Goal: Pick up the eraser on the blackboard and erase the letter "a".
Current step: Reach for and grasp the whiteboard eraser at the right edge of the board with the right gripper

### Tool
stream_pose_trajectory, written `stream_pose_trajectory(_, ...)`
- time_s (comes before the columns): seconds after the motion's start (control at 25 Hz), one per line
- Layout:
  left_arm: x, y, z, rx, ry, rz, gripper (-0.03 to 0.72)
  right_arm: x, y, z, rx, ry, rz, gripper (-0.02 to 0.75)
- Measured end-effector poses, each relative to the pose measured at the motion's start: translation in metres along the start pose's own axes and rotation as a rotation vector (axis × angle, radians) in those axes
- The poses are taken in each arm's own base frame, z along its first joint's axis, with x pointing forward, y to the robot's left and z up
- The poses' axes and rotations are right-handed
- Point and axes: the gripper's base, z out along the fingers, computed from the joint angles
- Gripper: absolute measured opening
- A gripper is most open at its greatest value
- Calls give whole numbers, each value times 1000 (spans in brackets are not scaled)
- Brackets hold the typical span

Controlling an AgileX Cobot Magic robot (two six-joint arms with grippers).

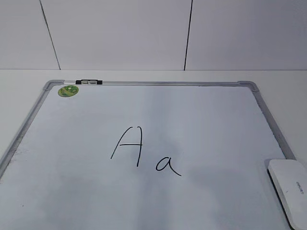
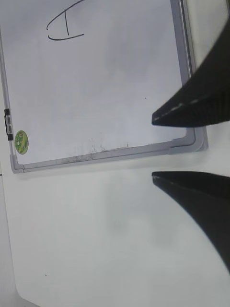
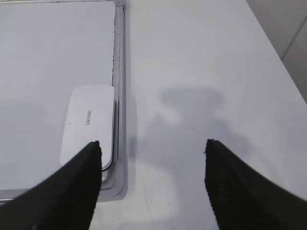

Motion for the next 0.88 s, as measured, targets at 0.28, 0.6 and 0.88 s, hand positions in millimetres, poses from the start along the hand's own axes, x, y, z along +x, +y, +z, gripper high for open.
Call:
stream_pose_trajectory(0.28, 0, 0, 0, 0, 0, 0, 235, 0, 0, 0, 0, 0, 0, 540)
stream_pose_trajectory(0.6, 0, 0, 0, 0, 0, 0, 235, 0, 0, 0, 0, 0, 0, 540)
stream_pose_trajectory(0.88, 0, 0, 0, 3, 0, -1, 236, 0, 0, 0, -8, -1, -5, 540)
